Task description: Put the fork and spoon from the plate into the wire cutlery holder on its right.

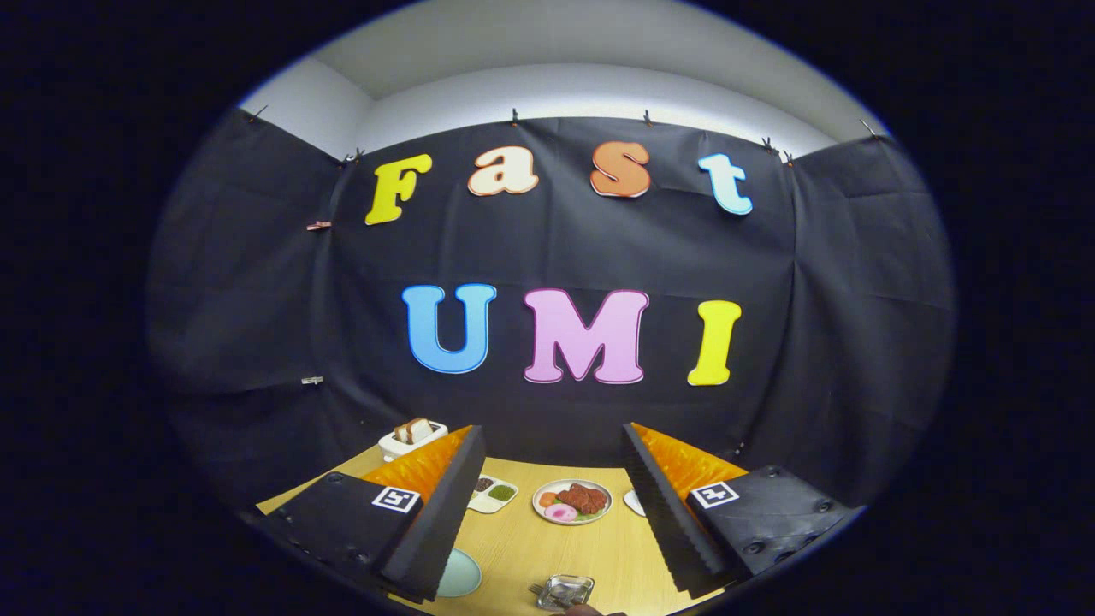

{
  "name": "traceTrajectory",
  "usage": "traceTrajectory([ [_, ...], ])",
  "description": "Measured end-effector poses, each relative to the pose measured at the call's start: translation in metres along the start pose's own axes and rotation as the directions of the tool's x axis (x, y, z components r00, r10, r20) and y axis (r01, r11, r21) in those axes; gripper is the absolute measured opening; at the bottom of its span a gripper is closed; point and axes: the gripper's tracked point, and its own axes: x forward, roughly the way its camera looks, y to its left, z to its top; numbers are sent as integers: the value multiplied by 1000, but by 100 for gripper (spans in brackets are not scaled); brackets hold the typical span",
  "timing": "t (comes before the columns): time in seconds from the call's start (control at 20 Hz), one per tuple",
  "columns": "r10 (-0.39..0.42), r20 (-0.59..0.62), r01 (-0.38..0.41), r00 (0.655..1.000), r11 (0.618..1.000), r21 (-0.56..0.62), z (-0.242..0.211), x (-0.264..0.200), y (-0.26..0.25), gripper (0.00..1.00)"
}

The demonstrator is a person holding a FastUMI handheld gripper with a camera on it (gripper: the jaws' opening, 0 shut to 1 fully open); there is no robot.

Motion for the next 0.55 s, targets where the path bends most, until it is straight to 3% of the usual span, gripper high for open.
traceTrajectory([
  [0.25, 45, -89, -42, 995, 999, 33, -30, -6, 18, 97],
  [0.55, -14, -134, 23, 991, 998, 63, -45, 4, 5, 97],
])
